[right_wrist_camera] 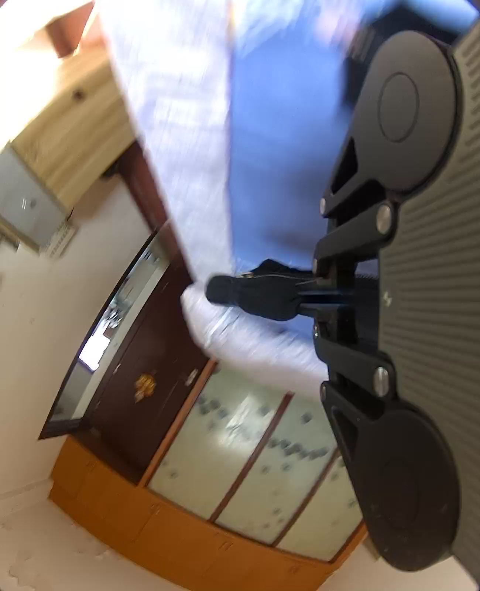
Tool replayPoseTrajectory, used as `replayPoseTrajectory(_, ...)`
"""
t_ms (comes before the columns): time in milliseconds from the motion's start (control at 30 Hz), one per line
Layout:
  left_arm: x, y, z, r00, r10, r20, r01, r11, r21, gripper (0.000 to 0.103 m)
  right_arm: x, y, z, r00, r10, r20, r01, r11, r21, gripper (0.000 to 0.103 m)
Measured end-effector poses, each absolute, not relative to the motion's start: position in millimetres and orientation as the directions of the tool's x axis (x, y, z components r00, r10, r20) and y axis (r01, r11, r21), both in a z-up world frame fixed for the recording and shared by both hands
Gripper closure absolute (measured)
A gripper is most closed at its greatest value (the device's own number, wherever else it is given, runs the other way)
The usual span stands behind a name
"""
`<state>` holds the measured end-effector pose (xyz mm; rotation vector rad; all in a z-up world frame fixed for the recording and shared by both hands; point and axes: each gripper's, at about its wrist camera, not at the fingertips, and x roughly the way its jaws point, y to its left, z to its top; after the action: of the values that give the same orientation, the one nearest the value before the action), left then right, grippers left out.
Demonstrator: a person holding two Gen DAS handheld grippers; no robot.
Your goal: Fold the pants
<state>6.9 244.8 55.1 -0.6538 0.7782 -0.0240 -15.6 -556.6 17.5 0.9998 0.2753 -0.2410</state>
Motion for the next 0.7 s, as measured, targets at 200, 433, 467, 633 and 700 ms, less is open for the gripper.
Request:
replayPoseTrajectory(200,-27.9,262.2,6.5,0.626,-0.293,-0.723,-0.351,0.721,-0.597,0.048,-120.4,-587.4,-62.7,0.779,-0.256,-0.572,0.626,0.273,0.731,0.087)
replayPoseTrajectory(433,-5.2,255.2,44.2,0.705,-0.271,-0.656,-0.284,0.739,-0.611,0.041,-109.5,-571.8,-15.6,0.849,-0.273,-0.452,0.527,0.387,0.757,0.065)
replayPoseTrajectory(467,0.2,249.4,45.3,0.703,-0.274,-0.657,-0.272,0.749,-0.604,0.041,-102.2,-563.6,-9.8,0.862,-0.252,-0.44,0.507,0.424,0.75,0.064)
replayPoseTrajectory(633,29.5,229.4,51.2,0.668,-0.234,-0.707,-0.242,0.83,-0.503,0.029,-77.5,-534.7,-4.9,0.876,-0.148,-0.459,0.457,0.554,0.695,0.063)
replayPoseTrajectory(700,52.9,232.1,52.2,0.66,-0.221,-0.718,-0.242,0.843,-0.481,0.022,-67.6,-526.2,-14.1,0.873,-0.109,-0.475,0.447,0.567,0.692,0.063)
